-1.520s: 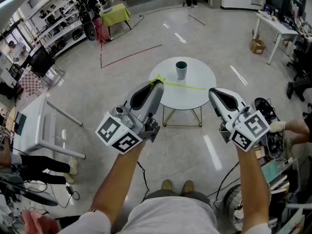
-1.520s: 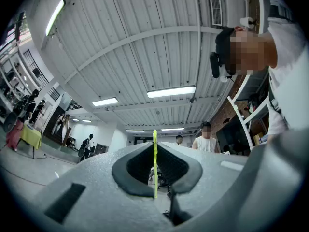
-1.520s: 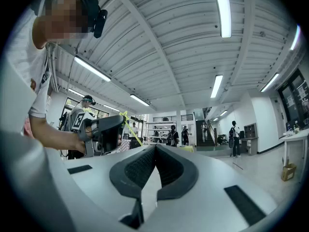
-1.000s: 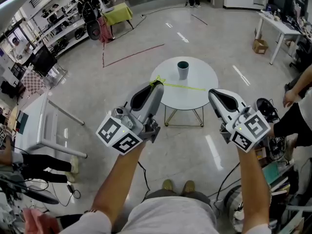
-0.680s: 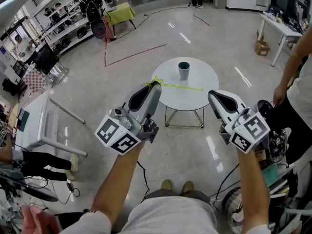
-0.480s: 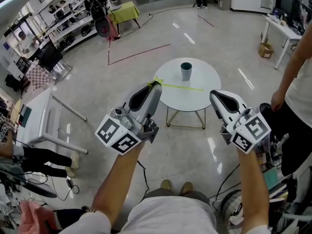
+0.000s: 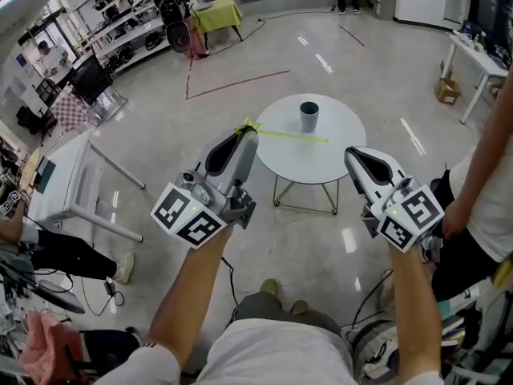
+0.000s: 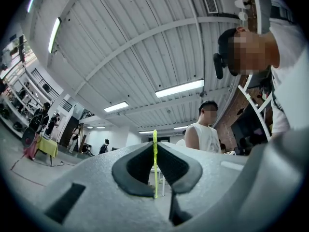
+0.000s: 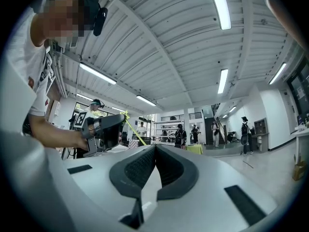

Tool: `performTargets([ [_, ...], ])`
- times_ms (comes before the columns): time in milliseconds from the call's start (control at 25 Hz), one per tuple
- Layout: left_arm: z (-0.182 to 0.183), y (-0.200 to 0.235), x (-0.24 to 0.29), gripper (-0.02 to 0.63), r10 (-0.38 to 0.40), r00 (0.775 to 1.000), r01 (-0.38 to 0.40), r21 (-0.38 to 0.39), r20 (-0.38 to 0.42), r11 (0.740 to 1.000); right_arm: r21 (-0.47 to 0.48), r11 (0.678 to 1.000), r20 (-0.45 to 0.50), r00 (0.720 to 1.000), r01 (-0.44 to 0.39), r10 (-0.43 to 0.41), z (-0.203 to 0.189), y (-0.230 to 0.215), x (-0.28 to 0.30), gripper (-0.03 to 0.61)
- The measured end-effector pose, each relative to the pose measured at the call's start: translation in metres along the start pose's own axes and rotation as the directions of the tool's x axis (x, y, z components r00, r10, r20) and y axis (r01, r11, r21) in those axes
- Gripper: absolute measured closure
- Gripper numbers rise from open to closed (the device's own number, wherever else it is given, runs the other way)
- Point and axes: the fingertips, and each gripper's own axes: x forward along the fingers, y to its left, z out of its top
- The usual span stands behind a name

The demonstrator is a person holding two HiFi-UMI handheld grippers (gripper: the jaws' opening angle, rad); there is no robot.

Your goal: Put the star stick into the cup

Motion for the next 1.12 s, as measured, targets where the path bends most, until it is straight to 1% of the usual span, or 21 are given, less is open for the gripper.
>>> performTargets([
  [240,-0.008,0.020,0.004,0.586,0.019,1.000,-0.019,-0.001,0.004,1.000,-0.001,1.000,-0.006,1.000,-0.001,0.001,-0.005,-0.015,0.015,0.568],
  [640,-0.028,0.070,0.021,0.586,0.017,1.000,-0.017,0.003,0.004,1.000,-0.001,1.000,-0.013,1.000,0.019,-0.019,-0.025,-0.043,0.054,0.567],
  [880,-0.041,0.121,0.052,0.586,0.012,1.000,-0.012,-0.012,-0.006,1.000,0.000,0.999,-0.032,0.999,0.045,-0.045,-0.032,-0.085,0.094,0.568],
  [1120,-0.050,0.177,0.069,0.586,-0.010,1.000,0.010,-0.024,-0.017,1.000,-0.006,0.997,-0.057,0.995,0.080,-0.080,-0.042,-0.109,0.140,0.568],
])
